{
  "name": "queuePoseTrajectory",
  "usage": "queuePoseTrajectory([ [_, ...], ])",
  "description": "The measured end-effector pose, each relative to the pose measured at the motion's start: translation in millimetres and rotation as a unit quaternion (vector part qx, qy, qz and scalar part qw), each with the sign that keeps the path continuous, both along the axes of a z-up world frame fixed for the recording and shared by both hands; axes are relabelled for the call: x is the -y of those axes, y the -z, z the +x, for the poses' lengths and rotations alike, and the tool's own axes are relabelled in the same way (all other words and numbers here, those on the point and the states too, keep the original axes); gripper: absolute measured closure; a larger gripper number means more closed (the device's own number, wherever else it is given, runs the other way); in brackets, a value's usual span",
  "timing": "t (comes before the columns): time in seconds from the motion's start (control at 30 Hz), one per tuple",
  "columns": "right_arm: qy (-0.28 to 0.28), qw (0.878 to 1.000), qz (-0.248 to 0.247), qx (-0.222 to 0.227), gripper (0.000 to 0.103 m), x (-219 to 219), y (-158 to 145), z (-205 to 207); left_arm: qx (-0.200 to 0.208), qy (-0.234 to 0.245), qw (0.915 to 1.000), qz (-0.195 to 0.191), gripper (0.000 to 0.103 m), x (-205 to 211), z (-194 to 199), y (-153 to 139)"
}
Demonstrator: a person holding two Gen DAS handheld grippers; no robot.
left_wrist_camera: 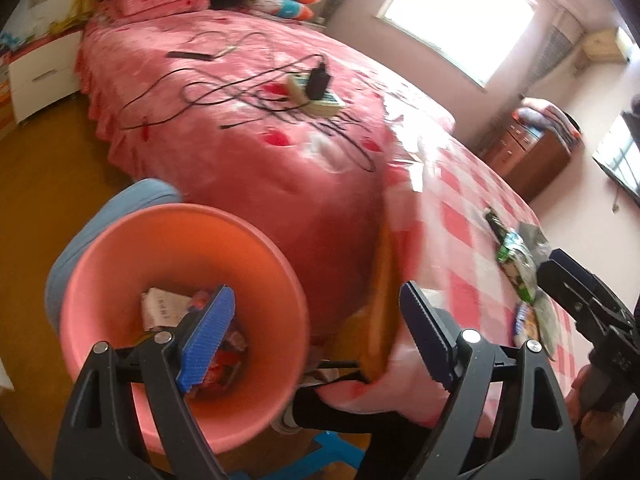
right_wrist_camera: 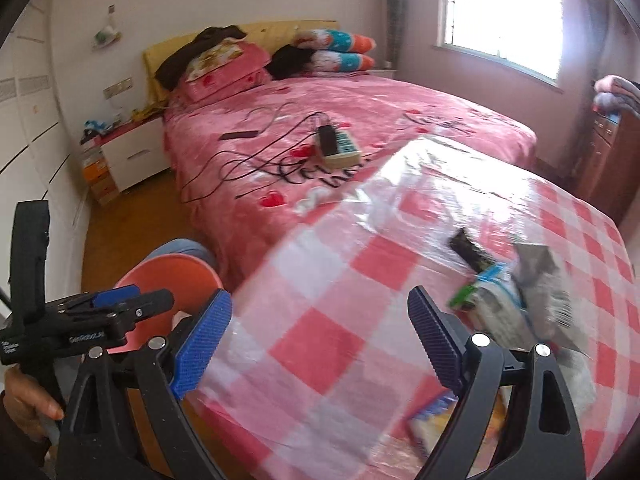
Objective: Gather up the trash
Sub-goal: 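Move both open tools back over the table toward the remaining trash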
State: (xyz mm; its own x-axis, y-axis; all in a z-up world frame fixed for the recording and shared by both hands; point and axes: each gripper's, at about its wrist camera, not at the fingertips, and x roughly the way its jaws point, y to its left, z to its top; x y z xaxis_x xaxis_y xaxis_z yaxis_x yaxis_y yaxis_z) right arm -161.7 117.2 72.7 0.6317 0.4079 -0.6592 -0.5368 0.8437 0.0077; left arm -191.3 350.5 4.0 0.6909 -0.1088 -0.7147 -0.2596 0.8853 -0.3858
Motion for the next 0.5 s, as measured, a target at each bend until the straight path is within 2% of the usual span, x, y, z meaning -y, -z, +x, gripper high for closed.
queuePoseTrajectory([
  [0.27, 0.050, 0.999, 0.007, 0.013, 0.014, 44.7, -2.9, 2.5, 0.010, 0.053, 0.9984, 0.015, 0.018, 49.5, 14.4, -18.4],
  [0.5, 0.079, 0.996, 0.016, 0.024, 0.014, 77.5, -2.5, 4.2, 0.011, 0.078, 0.9966, 0.023, 0.018, 82.2, 21.8, -26.3],
])
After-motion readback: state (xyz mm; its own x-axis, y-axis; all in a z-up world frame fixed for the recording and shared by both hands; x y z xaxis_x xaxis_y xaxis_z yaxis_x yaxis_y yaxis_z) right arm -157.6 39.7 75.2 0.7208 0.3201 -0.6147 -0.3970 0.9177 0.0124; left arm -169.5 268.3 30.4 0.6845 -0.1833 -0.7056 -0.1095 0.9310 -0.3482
